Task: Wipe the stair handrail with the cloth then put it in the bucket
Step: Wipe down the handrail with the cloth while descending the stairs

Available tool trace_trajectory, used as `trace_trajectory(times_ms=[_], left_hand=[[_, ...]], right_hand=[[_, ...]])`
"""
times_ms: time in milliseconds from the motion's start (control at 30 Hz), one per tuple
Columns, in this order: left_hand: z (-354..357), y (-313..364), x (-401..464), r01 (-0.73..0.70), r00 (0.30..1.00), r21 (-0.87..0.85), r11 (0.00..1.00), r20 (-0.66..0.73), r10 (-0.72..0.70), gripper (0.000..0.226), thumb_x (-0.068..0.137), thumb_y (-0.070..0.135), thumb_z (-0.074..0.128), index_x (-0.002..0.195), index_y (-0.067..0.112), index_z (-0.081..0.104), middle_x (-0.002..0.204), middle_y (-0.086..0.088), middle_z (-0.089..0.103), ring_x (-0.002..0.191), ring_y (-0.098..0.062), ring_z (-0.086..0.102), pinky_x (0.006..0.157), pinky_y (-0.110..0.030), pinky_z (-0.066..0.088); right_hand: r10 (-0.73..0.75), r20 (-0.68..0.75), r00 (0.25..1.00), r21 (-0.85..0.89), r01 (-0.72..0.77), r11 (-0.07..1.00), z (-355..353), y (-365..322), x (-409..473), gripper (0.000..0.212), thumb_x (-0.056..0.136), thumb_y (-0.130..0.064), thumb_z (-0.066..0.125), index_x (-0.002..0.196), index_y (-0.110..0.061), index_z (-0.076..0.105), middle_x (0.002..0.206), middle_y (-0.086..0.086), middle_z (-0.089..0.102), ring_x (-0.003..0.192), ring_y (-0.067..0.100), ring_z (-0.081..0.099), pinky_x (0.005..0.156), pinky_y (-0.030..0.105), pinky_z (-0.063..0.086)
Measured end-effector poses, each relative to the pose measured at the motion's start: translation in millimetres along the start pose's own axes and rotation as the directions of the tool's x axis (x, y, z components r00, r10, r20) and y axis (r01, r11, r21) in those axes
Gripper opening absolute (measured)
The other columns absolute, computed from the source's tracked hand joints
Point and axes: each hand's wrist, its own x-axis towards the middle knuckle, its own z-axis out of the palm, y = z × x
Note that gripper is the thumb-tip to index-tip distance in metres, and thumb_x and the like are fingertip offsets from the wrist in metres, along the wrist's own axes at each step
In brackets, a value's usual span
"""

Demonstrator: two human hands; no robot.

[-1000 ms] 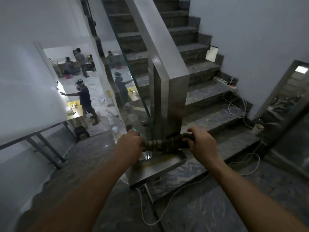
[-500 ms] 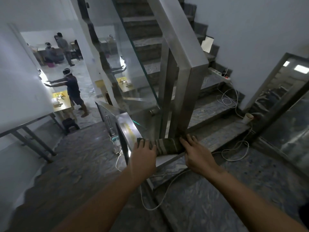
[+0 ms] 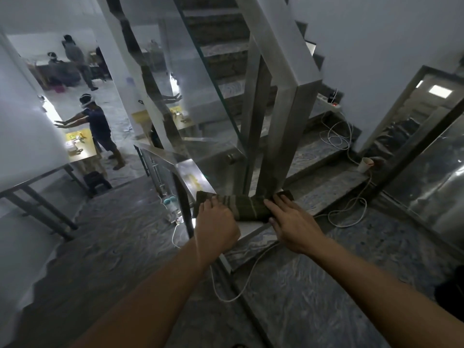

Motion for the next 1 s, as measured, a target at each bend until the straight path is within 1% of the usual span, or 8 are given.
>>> trace_trajectory(times_ms=[167,300,433,533,667,733,833,1000], left_hand=[[8,-11,3,0.028,0.999,-0.177,0.984,-0.012,-0.03,0.056,0.091,0.019,0.041,0.142,0.001,0.028,0.156,-0.023,0.022,0.146,-0.036,0.016,0.121,-0.047,0.013],[-4,-31,17,0.091,0.995,-0.352,0.932,0.067,-0.072,0.047,0.093,0.025,0.042,0.134,0.004,0.036,0.147,-0.02,0.036,0.14,-0.037,0.029,0.117,-0.052,0.024],[-10,-40,36,0.09,0.995,-0.315,0.945,0.057,-0.076,0.047,0.098,0.031,0.032,0.135,0.002,0.035,0.149,-0.021,0.033,0.14,-0.037,0.026,0.117,-0.05,0.019],[0,-51,50,0.061,0.997,-0.212,0.975,0.059,-0.05,0.056,0.098,0.032,0.031,0.144,0.001,0.024,0.156,-0.02,0.022,0.147,-0.034,0.013,0.119,-0.048,0.01],[1,-62,63,0.041,0.994,-0.06,0.997,0.108,-0.035,0.064,0.097,0.033,0.028,0.15,0.002,0.01,0.16,-0.022,0.003,0.149,-0.033,-0.002,0.12,-0.046,0.0],[0,-66,69,0.018,0.994,-0.036,0.999,0.107,-0.014,0.064,0.097,0.035,0.026,0.15,0.003,0.01,0.16,-0.019,0.002,0.149,-0.031,-0.004,0.12,-0.046,-0.002],[-1,-75,80,-0.026,0.993,-0.017,1.0,0.11,0.028,0.061,0.099,0.035,0.021,0.151,0.006,0.009,0.161,-0.015,0.001,0.149,-0.027,-0.005,0.12,-0.046,-0.005],[-3,-93,98,-0.114,0.989,0.016,0.993,0.098,0.112,0.058,0.1,0.033,0.022,0.152,0.009,0.008,0.162,-0.012,0.003,0.15,-0.024,-0.003,0.119,-0.043,-0.002]], right_hand=[[-0.011,-0.087,0.996,0.044,0.015,0.999,21,-8,-4,0.058,0.096,-0.043,0.026,0.149,-0.022,0.024,0.157,0.01,0.027,0.146,0.029,0.019,0.119,0.044,0.017],[-0.189,-0.098,0.977,-0.058,0.184,0.981,26,-17,-15,0.058,0.094,-0.036,0.034,0.149,-0.021,0.024,0.153,0.005,0.037,0.132,0.026,0.036,0.106,0.042,0.033],[-0.293,-0.081,0.953,-0.119,0.283,0.952,12,-12,-5,0.055,0.09,-0.038,0.046,0.142,-0.023,0.038,0.144,0.002,0.049,0.112,0.019,0.043,0.092,0.036,0.034],[-0.383,-0.033,0.923,-0.069,0.38,0.923,3,-15,5,0.051,0.091,-0.043,0.045,0.135,-0.019,0.047,0.143,0.005,0.047,0.127,0.02,0.04,0.105,0.039,0.039],[-0.41,0.006,0.912,0.027,0.41,0.912,24,-44,-7,0.065,0.098,-0.047,0.025,0.151,-0.014,0.009,0.161,0.003,-0.006,0.147,0.014,-0.006,0.121,0.035,0.003],[-0.396,-0.038,0.918,-0.005,0.396,0.918,35,-59,-13,0.068,0.097,-0.053,0.017,0.151,-0.015,0.001,0.159,0.007,-0.007,0.147,0.018,-0.01,0.12,0.036,-0.007],[-0.346,-0.078,0.935,-0.01,0.347,0.938,37,-80,-12,0.067,0.097,-0.053,0.02,0.151,-0.014,0.01,0.159,0.011,0.002,0.148,0.023,-0.005,0.119,0.035,-0.008],[-0.261,-0.092,0.961,0.037,0.265,0.964,44,-107,-6,0.081,0.091,-0.064,0.028,0.152,-0.014,0.007,0.159,0.012,-0.006,0.146,0.025,-0.013,0.117,0.037,-0.015]])
